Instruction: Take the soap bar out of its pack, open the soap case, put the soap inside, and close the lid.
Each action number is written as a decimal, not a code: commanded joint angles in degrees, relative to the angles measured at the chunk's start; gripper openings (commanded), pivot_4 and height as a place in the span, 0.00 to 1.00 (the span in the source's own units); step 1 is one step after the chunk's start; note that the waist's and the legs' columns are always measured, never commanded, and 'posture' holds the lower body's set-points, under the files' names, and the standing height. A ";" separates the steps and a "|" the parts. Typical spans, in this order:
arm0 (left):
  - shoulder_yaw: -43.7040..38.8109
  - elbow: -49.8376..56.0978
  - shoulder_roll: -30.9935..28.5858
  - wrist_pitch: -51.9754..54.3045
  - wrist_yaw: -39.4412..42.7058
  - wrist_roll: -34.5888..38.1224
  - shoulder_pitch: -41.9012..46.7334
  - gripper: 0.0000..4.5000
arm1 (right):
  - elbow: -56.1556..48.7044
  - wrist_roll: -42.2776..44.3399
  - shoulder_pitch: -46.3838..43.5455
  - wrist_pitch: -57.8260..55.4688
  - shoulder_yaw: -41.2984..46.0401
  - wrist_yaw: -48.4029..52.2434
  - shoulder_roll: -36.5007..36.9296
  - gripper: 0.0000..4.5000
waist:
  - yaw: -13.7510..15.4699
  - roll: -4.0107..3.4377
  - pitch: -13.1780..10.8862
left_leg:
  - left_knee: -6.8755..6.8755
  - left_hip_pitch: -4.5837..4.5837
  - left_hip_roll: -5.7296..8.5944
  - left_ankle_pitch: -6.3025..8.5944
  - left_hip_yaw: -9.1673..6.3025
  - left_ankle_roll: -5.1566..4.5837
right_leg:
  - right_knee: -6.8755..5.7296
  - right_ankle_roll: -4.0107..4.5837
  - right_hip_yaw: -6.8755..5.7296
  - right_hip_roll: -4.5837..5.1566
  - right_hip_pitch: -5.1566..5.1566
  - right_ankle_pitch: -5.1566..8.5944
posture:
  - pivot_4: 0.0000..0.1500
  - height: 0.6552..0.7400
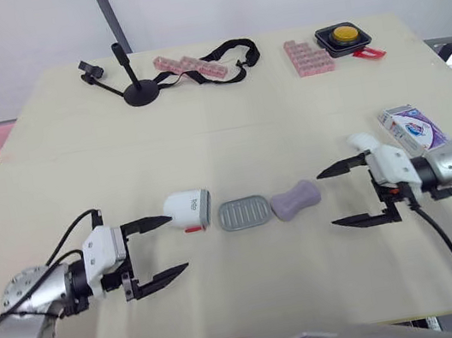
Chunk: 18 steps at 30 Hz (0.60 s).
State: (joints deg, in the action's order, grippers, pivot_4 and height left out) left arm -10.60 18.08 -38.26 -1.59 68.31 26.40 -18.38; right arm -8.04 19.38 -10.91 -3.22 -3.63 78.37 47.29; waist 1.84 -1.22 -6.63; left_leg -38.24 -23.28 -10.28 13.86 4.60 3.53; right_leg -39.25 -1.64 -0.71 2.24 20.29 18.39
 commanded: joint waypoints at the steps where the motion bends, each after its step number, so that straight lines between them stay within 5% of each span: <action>1: 0.22 2.88 1.32 -2.66 -1.71 -0.86 -3.46 1.00 | -1.57 -2.61 -4.12 -3.08 -3.22 -1.24 -0.05 1.00 | -0.20 0.01 0.00 | 0.01 -0.01 -0.02 0.00 0.00 0.00 | 0.00 0.00 -0.01 -0.02 0.00 0.00 | 1.00 0.93; 18: 5.77 -1.47 6.55 -14.81 -5.21 -6.88 -11.74 1.00 | 7.53 -12.86 -22.12 -1.75 -19.16 6.01 -4.46 1.00 | -0.34 0.00 0.00 | 0.13 0.04 -0.05 -0.03 0.09 0.07 | -0.02 -0.02 0.07 -0.08 0.06 -0.01 | 1.00 0.93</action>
State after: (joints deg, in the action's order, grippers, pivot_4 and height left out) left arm -5.37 16.23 -31.68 -14.60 63.62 19.86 -29.97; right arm -0.23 7.32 -31.50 -5.79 -22.58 83.10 42.47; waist 1.50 -1.22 -6.63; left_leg -38.11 -23.25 -10.34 13.82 4.69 3.60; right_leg -39.27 -1.66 -0.64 2.16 20.34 18.38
